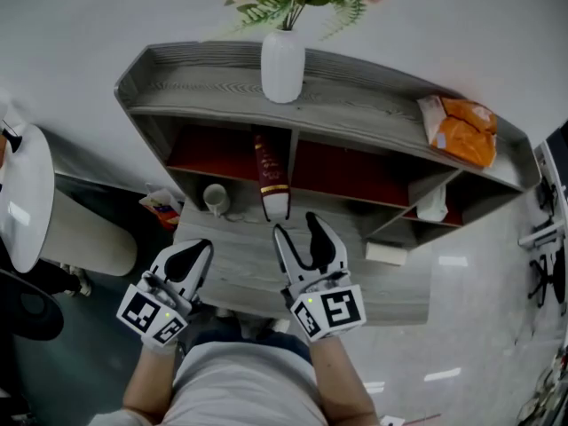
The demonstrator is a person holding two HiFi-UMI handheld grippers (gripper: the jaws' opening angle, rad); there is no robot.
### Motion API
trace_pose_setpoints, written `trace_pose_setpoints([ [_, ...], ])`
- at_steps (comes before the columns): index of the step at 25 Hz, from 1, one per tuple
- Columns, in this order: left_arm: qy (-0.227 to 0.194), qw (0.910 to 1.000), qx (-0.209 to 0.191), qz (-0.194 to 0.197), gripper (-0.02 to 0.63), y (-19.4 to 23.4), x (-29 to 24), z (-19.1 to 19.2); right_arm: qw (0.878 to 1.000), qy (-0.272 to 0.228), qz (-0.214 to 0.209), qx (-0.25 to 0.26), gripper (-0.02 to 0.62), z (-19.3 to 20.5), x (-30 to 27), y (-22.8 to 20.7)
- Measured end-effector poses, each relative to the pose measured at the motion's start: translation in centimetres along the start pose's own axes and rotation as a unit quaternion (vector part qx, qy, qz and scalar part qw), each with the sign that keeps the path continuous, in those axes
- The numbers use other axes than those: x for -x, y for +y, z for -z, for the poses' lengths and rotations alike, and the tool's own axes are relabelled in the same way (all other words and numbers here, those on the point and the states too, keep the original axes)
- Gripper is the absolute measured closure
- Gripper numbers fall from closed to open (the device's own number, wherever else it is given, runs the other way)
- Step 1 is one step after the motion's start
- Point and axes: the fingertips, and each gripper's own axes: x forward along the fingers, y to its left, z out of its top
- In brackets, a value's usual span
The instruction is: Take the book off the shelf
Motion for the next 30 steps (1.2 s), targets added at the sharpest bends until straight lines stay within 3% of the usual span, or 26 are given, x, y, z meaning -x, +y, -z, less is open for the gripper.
trace_pose_setpoints([
  [8, -0.007, 0.9999, 0.004, 0.010, 0.591, 2.8, 0.6, -1.2, 0.998, 0.017, 0.046, 0.033, 0.270, -0.2, -3.0, 0.7],
  [22, -0.004, 0.9999, 0.007, -0.006, 0.591, 7.1, 3.1, -1.5, 0.993, 0.043, 0.105, 0.042, 0.258, 0.9, -8.6, -0.3],
  [30, 0.005, 0.9997, 0.010, -0.023, 0.591, 8.2, 4.1, -0.8, 0.991, 0.064, 0.105, 0.044, 0.259, 2.0, -10.4, -0.6],
])
